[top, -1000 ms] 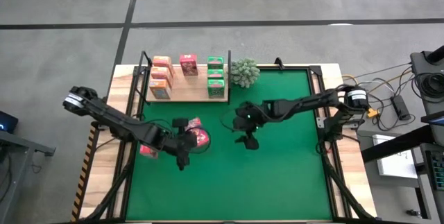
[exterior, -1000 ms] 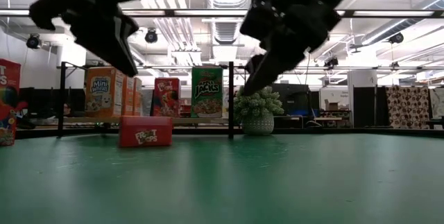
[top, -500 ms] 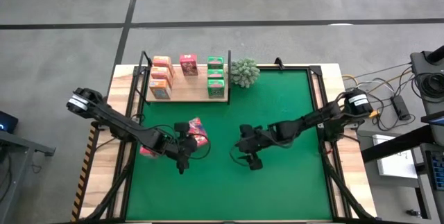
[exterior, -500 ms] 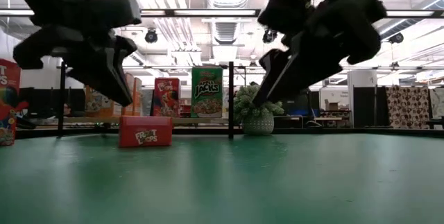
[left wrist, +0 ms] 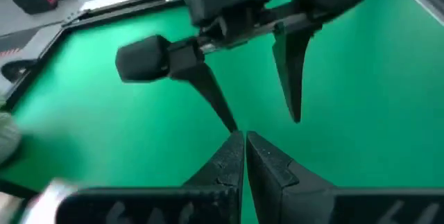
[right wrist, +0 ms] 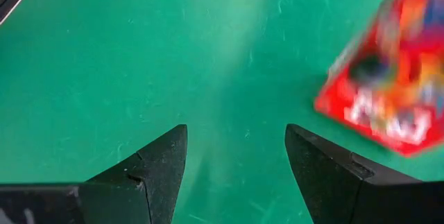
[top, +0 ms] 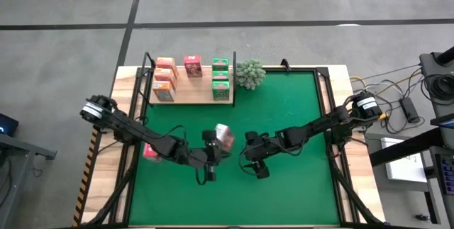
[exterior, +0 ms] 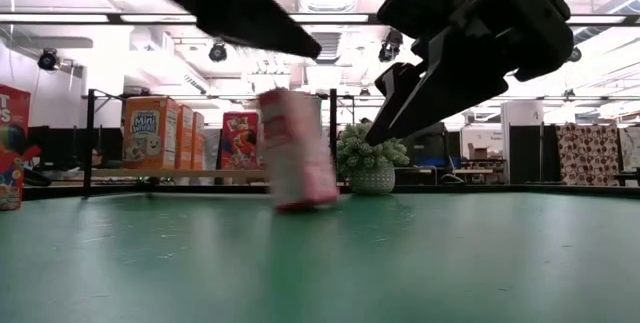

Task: Stack cereal on shelf
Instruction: Put the right red cereal box on the shelf aligned with the other red cereal box

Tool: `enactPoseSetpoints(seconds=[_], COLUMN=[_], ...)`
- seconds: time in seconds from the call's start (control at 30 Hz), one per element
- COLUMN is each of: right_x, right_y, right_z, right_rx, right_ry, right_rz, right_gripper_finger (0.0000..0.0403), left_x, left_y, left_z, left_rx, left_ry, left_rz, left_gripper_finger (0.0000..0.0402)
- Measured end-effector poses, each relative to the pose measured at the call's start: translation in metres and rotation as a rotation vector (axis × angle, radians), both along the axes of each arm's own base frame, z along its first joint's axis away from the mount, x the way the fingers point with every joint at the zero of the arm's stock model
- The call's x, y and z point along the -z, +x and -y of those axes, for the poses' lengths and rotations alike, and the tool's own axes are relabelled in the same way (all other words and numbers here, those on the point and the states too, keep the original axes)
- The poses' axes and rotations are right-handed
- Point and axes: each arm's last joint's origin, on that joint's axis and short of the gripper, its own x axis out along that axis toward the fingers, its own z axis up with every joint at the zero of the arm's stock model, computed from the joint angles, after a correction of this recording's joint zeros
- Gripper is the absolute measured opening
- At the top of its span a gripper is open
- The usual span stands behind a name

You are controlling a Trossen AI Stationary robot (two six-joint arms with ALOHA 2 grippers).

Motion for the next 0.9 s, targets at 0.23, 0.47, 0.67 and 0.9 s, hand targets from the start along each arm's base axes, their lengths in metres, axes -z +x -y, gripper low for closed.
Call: enactPoseSetpoints(seconds=[0.23,0.47,0.67,0.9], right_x=[0.003,0.010,0.013,0.005], right_y=[-0.004,-0.011,-0.017,-0.029], right_z=[-0.003,-0.002,0.000,0.014], right_rx=[0.000,0.027,0.085,0.273], right_ry=[0.002,0.005,-0.020,-0.172], right_rz=[-0.053,-0.152,-0.217,-0.256], right_gripper_finger=[0.0233,0.0233,0.0233,0.0233], left_x=[-0.033,-0.021,0.004,0.036], left_y=[0.001,-0.002,-0.011,-0.019], left_z=[-0.005,-0.006,-0.010,-0.009], left_rx=[-0.152,-0.168,-0.191,-0.120], left_ry=[0.162,0.162,0.131,0.015], left_rz=[-0.221,-0.250,-0.241,-0.124], left_gripper_finger=[0.0001,0.0001,0.0001,0.0001])
